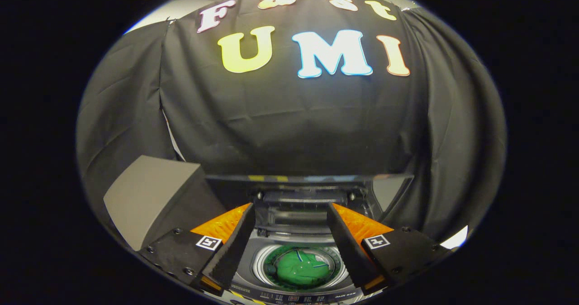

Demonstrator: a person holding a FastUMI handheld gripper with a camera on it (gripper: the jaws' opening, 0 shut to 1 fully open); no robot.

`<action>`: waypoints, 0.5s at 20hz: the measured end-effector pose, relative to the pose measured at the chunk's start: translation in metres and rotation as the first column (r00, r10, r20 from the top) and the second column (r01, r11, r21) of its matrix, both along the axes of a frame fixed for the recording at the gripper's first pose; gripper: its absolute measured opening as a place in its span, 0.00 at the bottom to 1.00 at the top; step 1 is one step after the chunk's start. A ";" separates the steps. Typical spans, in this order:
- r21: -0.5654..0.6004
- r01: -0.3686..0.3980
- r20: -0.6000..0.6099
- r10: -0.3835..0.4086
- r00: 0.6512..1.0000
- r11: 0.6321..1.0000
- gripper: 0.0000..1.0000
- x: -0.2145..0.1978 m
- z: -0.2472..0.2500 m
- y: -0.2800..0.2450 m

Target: Put the clothes into the washing machine and then close the washing machine lid.

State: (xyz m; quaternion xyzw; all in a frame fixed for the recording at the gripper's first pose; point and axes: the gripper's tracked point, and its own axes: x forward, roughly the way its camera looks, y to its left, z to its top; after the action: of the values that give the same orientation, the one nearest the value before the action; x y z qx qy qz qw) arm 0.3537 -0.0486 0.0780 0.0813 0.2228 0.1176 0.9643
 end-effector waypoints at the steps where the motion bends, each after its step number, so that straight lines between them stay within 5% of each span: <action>1: 0.015 0.014 0.003 -0.014 1.000 1.000 0.98 0.011 0.006 0.000; 10: 0.026 0.130 -0.050 -0.129 0.990 0.991 0.99 0.093 0.002 -0.004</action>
State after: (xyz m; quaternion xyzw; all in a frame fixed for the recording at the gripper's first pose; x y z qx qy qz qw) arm 0.4471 -0.0524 0.0804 0.1125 0.2386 0.0559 0.9629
